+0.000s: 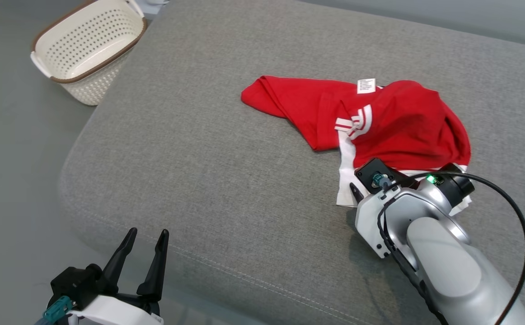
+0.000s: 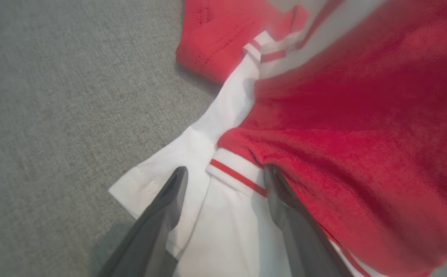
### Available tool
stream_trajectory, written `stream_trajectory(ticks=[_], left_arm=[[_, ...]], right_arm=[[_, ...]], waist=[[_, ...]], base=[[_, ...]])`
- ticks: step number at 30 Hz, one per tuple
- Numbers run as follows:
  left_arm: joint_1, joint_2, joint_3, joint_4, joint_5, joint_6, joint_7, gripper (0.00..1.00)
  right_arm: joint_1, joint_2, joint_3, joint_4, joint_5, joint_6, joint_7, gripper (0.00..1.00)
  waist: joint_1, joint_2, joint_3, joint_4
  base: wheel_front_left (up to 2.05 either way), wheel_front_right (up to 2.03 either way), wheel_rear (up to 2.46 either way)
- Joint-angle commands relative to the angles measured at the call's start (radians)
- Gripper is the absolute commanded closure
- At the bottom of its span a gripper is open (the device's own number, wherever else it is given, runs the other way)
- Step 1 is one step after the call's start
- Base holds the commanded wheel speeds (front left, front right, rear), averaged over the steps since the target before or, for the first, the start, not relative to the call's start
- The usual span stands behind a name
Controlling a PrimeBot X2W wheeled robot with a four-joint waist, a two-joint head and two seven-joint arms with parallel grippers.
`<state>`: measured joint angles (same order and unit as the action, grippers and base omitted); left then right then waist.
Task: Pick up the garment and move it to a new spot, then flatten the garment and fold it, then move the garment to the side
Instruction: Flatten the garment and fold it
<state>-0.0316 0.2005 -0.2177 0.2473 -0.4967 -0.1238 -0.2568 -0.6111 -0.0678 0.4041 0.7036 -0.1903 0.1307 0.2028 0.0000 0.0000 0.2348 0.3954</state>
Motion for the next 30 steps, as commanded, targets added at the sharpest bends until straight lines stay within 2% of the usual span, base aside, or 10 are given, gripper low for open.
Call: stream_trajectory(ticks=[1, 4, 5, 7, 18, 21, 22, 23, 24, 30], left_arm=[[-0.04, 0.023, 0.033, -0.013, -0.011, -0.007, -0.005, 0.0], [-0.041, 0.023, 0.032, -0.002, -0.018, -0.007, -0.005, 0.0], [-0.041, 0.022, 0.031, 0.0, -0.018, -0.007, -0.005, 0.0], [-0.04, 0.021, 0.03, 0.001, -0.019, -0.007, -0.005, 0.0], [-0.031, 0.022, 0.015, -0.013, -0.016, -0.007, -0.005, 0.0], [-0.031, 0.024, 0.014, -0.016, -0.017, -0.007, -0.005, 0.0], [-0.031, 0.025, 0.012, -0.015, -0.017, -0.007, -0.005, 0.0], [-0.03, 0.025, 0.012, -0.015, -0.018, -0.007, -0.005, 0.0], [-0.028, 0.026, 0.011, -0.012, -0.019, -0.007, -0.005, 0.0], [-0.027, 0.033, 0.004, 0.009, -0.039, -0.007, -0.005, 0.0]], right_arm=[[-0.02, 0.018, 0.009, -0.016, -0.019, 0.0, 0.019, 0.0], [-0.023, 0.018, -0.009, -0.008, -0.06, 0.0, 0.064, 0.0], [-0.023, 0.018, -0.018, -0.007, -0.069, 0.0, 0.073, 0.1], [-0.021, 0.018, -0.035, -0.017, -0.071, 0.0, 0.065, 1.0], [-0.014, 0.018, -0.098, -0.075, -0.072, 0.0, 0.029, 1.0], [-0.012, 0.018, -0.072, -0.095, -0.046, 0.0, 0.002, 1.0], [-0.01, 0.018, -0.058, -0.098, -0.039, 0.0, -0.003, 0.89], [-0.009, 0.018, -0.044, -0.097, -0.031, 0.0, -0.002, 0.27], [-0.011, 0.018, -0.03, -0.097, -0.032, 0.0, -0.004, 0.0], [-0.046, 0.018, -0.016, -0.076, -0.09, 0.0, 0.049, 0.0]], waist=[[0.0, 0.0, 0.008, 0.017], [0.0, 0.0, 0.007, 0.028], [0.0, 0.0, 0.005, 0.03], [0.0, 0.0, 0.002, 0.032], [0.0, 0.0, -0.023, -0.028], [0.0, 0.0, -0.021, -0.035], [0.0, 0.0, -0.02, -0.036], [0.0, 0.0, -0.018, -0.037], [0.0, 0.0, -0.017, -0.037], [0.0, 0.0, 0.003, -0.025]], base=[[0.0, 0.0, 0.0], [0.0, 0.0, 0.0], [0.0, 0.0, 0.0], [0.0, 0.0, 0.0], [0.0, 0.0, 0.0], [0.0, 0.0, 0.0], [0.0, 0.0, 0.0], [0.0, 0.0, 0.0], [0.0, 0.0, 0.0], [0.0, 0.0, 0.0]])
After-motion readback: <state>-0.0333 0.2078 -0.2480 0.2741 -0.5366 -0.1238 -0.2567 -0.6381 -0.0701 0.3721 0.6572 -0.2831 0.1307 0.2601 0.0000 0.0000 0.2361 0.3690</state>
